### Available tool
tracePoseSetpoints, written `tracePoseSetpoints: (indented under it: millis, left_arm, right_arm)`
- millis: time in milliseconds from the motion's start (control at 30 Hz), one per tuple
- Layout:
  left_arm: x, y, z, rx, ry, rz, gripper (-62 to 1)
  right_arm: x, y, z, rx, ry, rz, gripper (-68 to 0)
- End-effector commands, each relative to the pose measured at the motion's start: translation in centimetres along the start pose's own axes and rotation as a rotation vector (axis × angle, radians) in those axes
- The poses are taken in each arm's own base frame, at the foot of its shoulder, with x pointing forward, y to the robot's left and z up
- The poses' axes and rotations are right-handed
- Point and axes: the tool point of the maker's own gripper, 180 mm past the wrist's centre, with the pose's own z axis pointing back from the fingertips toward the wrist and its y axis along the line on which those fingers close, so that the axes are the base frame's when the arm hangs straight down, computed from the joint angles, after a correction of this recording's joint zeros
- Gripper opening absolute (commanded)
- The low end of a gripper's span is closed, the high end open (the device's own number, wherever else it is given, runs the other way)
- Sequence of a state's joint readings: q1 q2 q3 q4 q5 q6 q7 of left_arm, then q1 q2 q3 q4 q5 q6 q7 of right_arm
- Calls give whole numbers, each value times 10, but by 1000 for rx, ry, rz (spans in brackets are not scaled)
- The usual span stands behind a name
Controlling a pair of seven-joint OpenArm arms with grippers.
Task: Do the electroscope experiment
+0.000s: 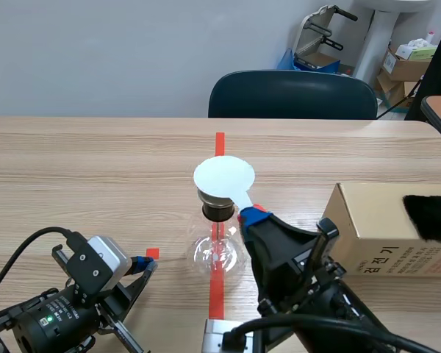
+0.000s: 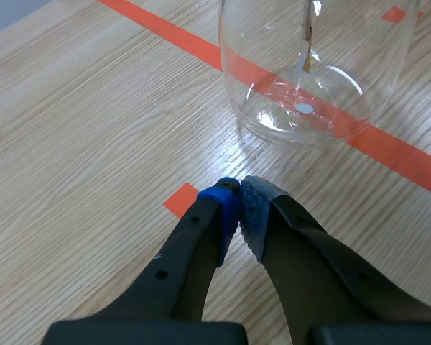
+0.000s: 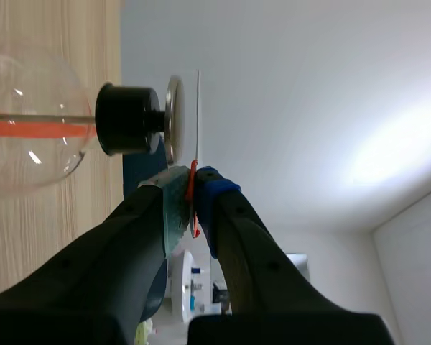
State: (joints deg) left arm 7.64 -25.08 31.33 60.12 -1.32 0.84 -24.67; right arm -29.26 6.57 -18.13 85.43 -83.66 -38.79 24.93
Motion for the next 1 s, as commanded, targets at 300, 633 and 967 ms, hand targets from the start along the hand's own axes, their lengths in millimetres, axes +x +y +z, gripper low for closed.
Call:
tracePoseSetpoints:
  millis: [300,633,967]
  left_arm:
    - [12,1,-3,5,-39,3,-577]
    - [12,1,-3,5,-39,3,-577]
    - [12,1,-3,5,-39,3,-577]
  right_arm:
    - [2,-6,-1,-22,-35,25,-658]
    - [-4,-6,-1,-22,-6,25,-658]
    - [-49,-7,4,-24,248,23,-658]
